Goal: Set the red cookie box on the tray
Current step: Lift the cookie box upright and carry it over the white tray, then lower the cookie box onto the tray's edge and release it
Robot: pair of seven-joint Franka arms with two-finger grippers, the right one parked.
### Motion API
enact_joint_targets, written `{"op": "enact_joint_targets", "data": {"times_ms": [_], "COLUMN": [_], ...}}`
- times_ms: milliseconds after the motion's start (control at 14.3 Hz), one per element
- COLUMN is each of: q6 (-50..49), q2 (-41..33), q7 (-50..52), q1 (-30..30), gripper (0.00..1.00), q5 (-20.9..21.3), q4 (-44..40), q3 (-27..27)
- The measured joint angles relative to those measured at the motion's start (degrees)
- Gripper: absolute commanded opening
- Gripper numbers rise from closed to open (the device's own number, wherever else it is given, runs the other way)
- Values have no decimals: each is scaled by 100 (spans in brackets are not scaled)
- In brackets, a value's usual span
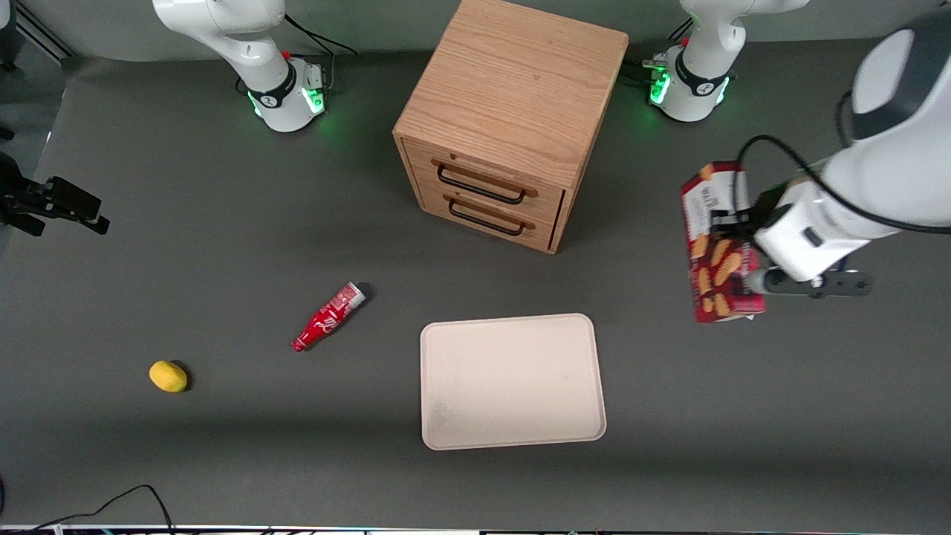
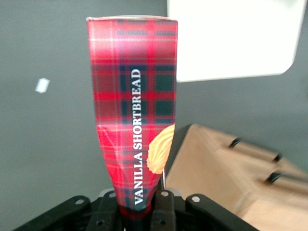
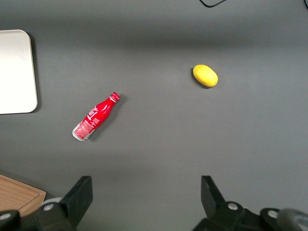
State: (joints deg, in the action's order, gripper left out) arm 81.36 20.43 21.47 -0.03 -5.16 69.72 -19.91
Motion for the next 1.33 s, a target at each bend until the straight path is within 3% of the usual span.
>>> {"op": "enact_joint_targets", "data": {"times_ms": [210,559,1189,1329], "q6": [1015,2220,3986,4127], "q2": [404,1348,2582,2753], "q7": [617,875,1937,2094], "q1": [-19,-47,-412,-456], "gripper": [0,0,0,0], "q5": [264,1213,2771,2944], "q4": [279,480,566,565], "q3": [-496,-878,-956,-955]}}
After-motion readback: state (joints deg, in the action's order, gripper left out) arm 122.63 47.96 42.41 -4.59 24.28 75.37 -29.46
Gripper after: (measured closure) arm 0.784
